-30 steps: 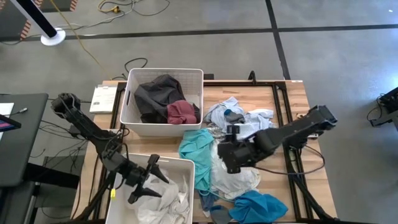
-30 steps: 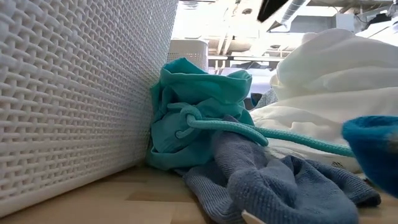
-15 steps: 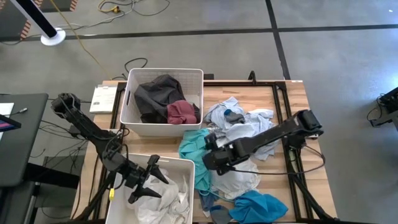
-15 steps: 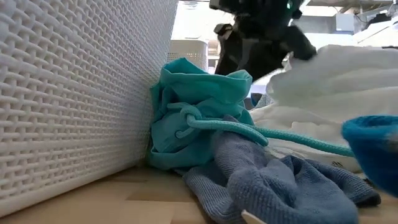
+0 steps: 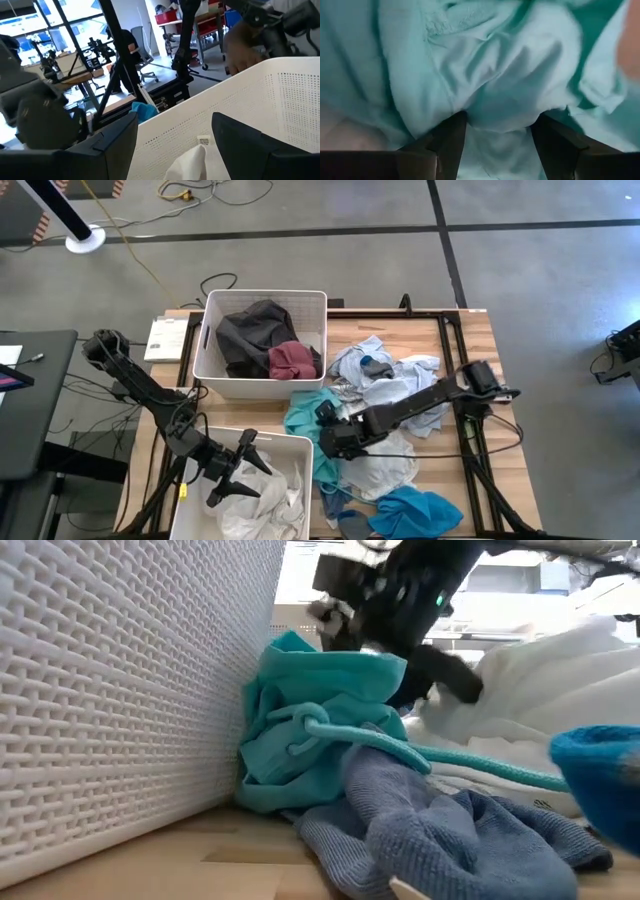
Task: Sort clothes
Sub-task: Put the light blue shorts into the top white laundry bin
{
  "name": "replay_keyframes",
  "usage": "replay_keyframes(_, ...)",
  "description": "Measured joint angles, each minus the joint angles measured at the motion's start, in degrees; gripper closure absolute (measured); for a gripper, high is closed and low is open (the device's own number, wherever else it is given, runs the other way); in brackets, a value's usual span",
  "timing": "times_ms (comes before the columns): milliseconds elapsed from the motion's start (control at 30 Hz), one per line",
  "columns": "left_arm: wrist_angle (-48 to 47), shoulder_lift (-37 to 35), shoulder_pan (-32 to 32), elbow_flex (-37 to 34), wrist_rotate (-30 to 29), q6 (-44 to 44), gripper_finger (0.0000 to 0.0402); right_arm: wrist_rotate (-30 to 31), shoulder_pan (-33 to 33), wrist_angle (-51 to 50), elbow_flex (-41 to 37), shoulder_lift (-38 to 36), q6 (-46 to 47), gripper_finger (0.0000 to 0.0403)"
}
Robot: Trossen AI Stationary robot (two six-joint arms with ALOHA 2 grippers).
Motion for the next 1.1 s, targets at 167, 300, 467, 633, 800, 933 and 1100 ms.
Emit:
replay_keyframes(167,0.7,0.0,0.0,0.0,-0.5,-1.0,0.0152,-7.1,-2.4,-0.4,0.0,1.3,4.1,0.0166)
replay_keyframes(300,1.1,0.0,0.0,0.0,-1.5,-1.6,0.0152,-8.1,-3.4,-0.3,0.0,1.3,6.7,0.0187)
replay_keyframes(467,1.2,0.0,0.0,0.0,-2.2,-1.6,0.0152,-9.9,-4.5,-0.4,0.0,1.7,7.9,0.0276)
replay_keyframes(633,1.3,0.0,0.0,0.0,-3.7,-1.6,0.0152,-11.6,-4.9,-0.3,0.0,2.4,8.1,0.0387)
replay_keyframes(800,1.4,0.0,0.3,0.0,-5.2,-1.5,0.0152,-10.9,-4.4,0.4,0.0,2.7,10.0,0.0397)
replay_keyframes(933,1.4,0.0,0.8,0.0,-5.3,-1.8,0.0152,-5.5,-2.7,-1.6,0.2,0.8,11.0,0.0400)
replay_keyframes(1100,1.4,0.0,0.9,0.0,-5.3,-1.7,0.0152,-0.7,0.1,-4.1,1.0,-4.5,12.7,0.0401)
